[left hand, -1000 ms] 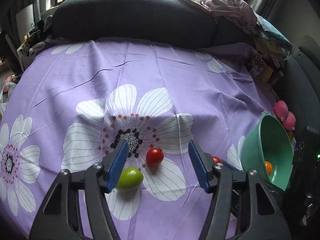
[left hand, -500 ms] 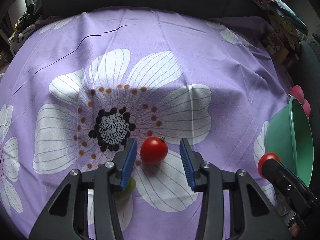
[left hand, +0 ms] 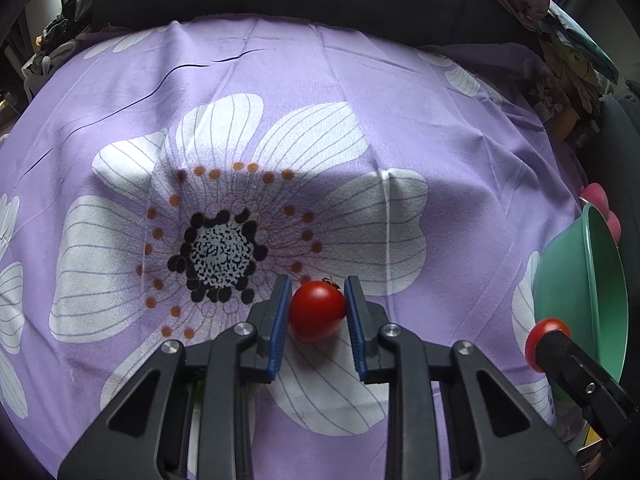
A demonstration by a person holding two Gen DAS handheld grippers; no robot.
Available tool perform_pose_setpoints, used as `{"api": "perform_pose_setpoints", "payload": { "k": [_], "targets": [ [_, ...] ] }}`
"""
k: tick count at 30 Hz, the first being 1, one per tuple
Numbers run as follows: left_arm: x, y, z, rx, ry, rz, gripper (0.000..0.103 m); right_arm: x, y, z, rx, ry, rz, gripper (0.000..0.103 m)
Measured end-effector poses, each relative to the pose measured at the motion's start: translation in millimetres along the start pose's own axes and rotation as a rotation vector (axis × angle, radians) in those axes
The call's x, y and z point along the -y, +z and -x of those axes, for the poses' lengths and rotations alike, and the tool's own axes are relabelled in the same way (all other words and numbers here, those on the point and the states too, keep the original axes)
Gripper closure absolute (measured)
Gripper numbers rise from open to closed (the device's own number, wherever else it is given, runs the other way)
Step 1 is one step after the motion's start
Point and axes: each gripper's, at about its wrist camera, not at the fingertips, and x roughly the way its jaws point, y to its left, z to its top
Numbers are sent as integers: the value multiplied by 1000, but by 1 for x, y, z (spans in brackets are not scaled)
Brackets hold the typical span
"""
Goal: Organize fruits
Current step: 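Close the left tool on a cherry tomato while the right tool grasps another tomato, then carry both held cherry tomatoes over the green bowl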
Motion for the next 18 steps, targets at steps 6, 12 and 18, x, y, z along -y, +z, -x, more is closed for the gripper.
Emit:
{"api": "perform_pose_setpoints", "payload": {
  "k": [6, 12, 18],
  "targets": [
    [5, -5, 26, 62, -41, 0, 77, 0, -1, 5, 14, 7, 4, 73],
    [14, -10, 61, 153, -77, 0, 77, -2, -2, 12, 34, 12, 9, 73],
    [28, -16, 91, 227, -152, -32, 77, -3, -2, 19, 53, 11, 16, 73]
  ]
}}
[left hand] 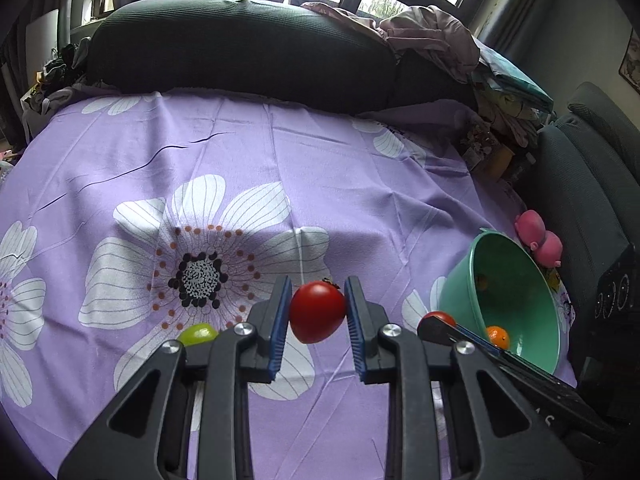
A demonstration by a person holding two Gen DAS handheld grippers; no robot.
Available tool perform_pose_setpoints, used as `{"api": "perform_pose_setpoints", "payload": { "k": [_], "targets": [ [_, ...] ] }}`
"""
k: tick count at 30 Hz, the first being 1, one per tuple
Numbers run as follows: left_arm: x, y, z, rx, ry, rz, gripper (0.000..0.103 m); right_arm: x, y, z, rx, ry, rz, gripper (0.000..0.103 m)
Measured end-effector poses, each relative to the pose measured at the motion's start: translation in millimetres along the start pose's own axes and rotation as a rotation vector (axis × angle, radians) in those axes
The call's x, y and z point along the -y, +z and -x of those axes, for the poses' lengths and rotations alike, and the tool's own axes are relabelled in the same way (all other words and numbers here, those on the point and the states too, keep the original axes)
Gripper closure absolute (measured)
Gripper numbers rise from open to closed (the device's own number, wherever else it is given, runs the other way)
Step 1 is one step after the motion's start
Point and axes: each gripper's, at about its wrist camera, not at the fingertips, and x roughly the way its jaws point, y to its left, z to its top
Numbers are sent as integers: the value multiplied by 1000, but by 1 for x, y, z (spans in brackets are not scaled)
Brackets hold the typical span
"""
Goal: Organize fruits
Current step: 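Carry both held cherry tomatoes over the green bowl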
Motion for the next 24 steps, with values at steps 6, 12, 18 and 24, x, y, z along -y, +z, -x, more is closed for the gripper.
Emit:
{"api": "perform_pose_setpoints", "payload": {
  "k": [6, 12, 18, 24],
  "targets": [
    [20, -2, 21, 62, -79, -30, 77, 1, 2, 17, 47, 13, -1, 73],
    [41, -5, 38, 96, -166, -61, 77, 9, 3, 34, 96, 12, -21, 73],
    [56, -9, 48, 117, -207, -95, 77, 17, 5, 50, 149, 4, -42, 73],
    [64, -12, 49, 109, -253, -107, 77, 30, 8, 64, 197, -9, -78, 73]
  ]
}}
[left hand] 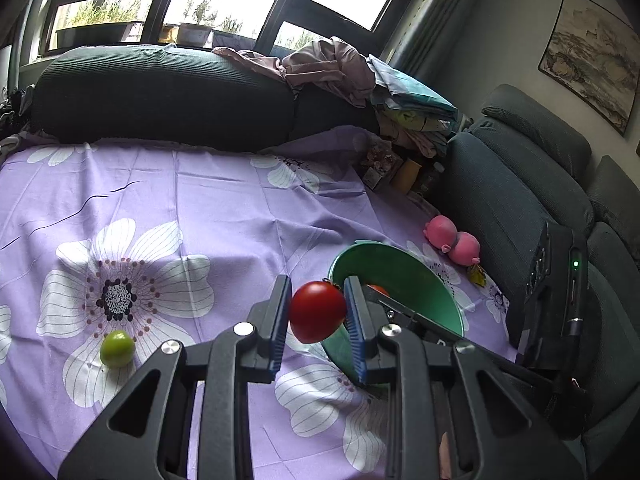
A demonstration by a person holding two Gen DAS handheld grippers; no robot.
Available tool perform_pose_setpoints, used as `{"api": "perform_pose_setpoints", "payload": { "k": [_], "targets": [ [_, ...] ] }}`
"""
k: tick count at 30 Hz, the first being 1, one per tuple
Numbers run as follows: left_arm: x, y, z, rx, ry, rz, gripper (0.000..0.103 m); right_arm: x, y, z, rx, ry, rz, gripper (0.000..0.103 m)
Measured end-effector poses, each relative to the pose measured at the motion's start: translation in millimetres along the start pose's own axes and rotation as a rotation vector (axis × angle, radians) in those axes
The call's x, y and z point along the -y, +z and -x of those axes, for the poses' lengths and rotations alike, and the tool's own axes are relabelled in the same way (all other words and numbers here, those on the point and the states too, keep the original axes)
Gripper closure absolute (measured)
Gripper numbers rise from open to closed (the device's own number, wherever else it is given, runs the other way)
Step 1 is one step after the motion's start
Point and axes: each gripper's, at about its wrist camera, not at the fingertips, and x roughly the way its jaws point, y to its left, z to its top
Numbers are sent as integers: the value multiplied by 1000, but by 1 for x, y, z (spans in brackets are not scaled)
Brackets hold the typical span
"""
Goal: Organize fruits
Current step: 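Carry both held cherry tomatoes over the green bowl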
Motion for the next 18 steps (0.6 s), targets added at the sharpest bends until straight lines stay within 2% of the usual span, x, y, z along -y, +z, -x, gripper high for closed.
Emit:
{"api": "perform_pose_setpoints", "payload": {
  "k": [18],
  "targets": [
    [42, -3, -28, -45, -84, -100, 77, 34, 7, 29, 98, -78, -96, 73]
  ]
}}
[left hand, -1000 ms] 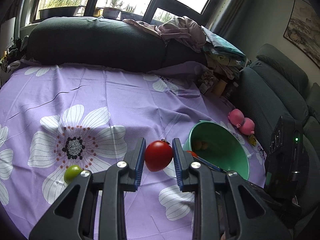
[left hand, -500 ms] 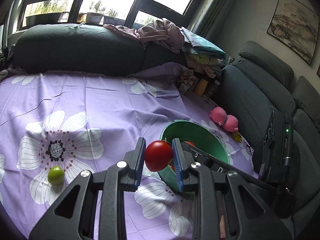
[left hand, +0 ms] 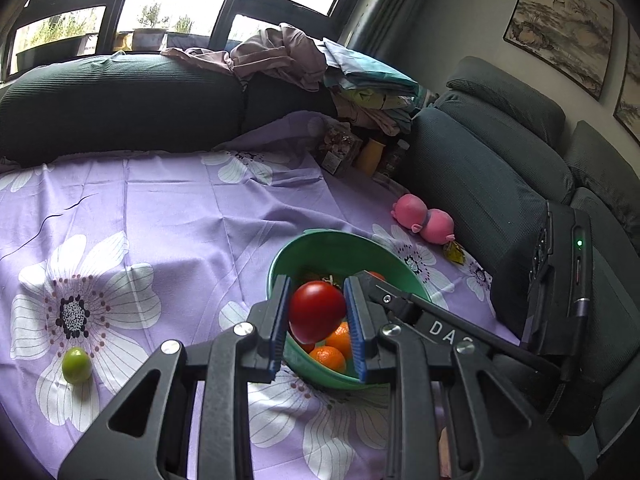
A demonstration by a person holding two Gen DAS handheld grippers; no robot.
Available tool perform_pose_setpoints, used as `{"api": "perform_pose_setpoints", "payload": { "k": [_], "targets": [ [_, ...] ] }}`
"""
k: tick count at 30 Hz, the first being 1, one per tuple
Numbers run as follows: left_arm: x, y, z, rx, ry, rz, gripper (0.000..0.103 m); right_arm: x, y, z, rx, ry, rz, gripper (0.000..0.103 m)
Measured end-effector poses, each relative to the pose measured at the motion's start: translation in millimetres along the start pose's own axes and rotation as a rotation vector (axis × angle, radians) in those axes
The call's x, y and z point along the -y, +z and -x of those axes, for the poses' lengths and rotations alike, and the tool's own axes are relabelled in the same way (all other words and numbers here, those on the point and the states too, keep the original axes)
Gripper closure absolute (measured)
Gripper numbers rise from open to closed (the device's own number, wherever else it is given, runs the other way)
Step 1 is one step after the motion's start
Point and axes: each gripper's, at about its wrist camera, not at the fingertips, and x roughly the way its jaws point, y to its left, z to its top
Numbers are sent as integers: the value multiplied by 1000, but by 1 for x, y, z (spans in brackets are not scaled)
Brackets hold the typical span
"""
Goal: Organize fruits
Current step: 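Carry both held cherry tomatoes over the green bowl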
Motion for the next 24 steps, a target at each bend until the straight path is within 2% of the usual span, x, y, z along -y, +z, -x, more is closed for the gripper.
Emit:
{"api": "perform_pose_setpoints", "payload": {
  "k": [9, 13, 16, 21, 24],
  "targets": [
    [18, 14, -19, -58, -9, -98, 77, 28, 9, 13, 48, -37, -75, 73],
    [13, 6, -33, -80, -36, -76, 77, 41, 12, 14, 60, -62, -111, 73],
    [10, 2, -46, -124, -10, -61, 77, 48, 12, 13, 57, -79, -136, 73],
    [12, -5, -55, -134, -15, -67, 77, 53, 11, 10, 42, -89, -153, 73],
    [13, -10, -66, -172, -29, -58, 77, 55, 11, 9, 36, -94, -160, 73]
  ]
}}
